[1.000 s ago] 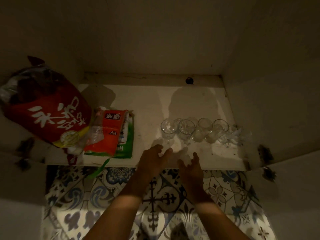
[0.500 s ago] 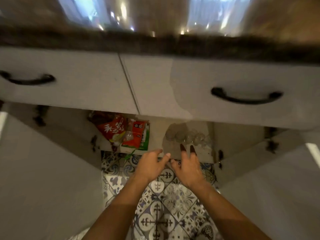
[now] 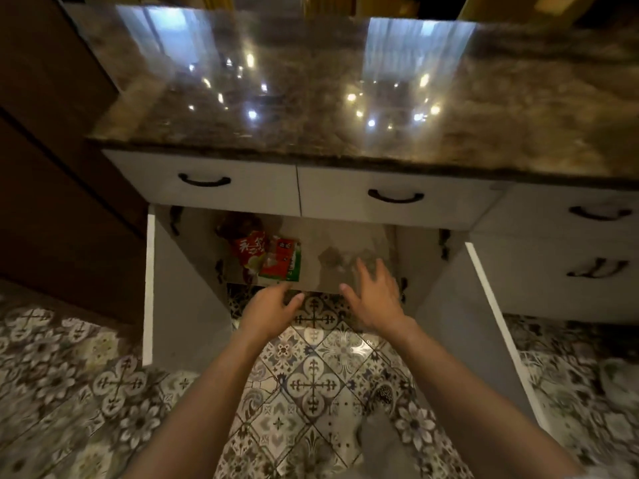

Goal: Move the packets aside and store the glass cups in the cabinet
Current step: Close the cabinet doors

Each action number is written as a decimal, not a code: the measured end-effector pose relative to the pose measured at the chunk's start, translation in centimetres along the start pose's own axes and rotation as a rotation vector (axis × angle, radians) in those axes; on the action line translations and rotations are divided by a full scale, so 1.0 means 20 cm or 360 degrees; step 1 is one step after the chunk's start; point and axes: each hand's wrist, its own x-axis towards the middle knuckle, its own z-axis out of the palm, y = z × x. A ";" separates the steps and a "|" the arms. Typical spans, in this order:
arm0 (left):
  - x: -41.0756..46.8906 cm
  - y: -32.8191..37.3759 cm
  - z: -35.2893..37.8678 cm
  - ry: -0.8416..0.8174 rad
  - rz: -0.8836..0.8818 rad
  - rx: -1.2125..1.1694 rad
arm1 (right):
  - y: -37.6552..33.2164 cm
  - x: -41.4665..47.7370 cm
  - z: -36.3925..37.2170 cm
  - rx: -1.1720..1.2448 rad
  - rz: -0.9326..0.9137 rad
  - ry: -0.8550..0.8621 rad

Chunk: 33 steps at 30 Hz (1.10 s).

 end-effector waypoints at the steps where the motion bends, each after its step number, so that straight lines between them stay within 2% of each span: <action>1: -0.06 -0.04 0.00 -0.0022 0.0001 0.0033 | 0.02 -0.06 0.01 -0.0016 0.0047 0.0003; 5: -0.28 -0.19 0.00 -0.0061 0.0054 0.0181 | 0.07 -0.33 0.10 -0.0056 0.0243 0.0002; 14: -0.49 -0.46 -0.02 0.0037 0.0071 0.0301 | 0.32 -0.71 0.17 -0.0131 0.0535 0.0082; 17: -0.52 -0.59 -0.02 0.0035 -0.0022 0.0356 | 0.46 -0.74 0.18 -0.0176 0.0605 0.0079; 22: -0.55 -0.83 -0.01 0.0003 -0.0286 0.0692 | 0.72 -0.73 0.21 -0.0243 0.0641 0.0121; 26: -0.51 -0.95 0.01 -0.0027 -0.0452 0.0676 | 0.94 -0.72 0.19 -0.0313 0.0689 0.0195; 30: -0.46 -1.02 0.12 0.0071 -0.0450 0.0606 | 1.17 -0.69 0.20 -0.0458 0.0726 0.0155; 33: -0.43 -1.04 0.21 0.0037 -0.0502 0.0542 | 1.28 -0.67 0.24 -0.0463 0.0725 0.0122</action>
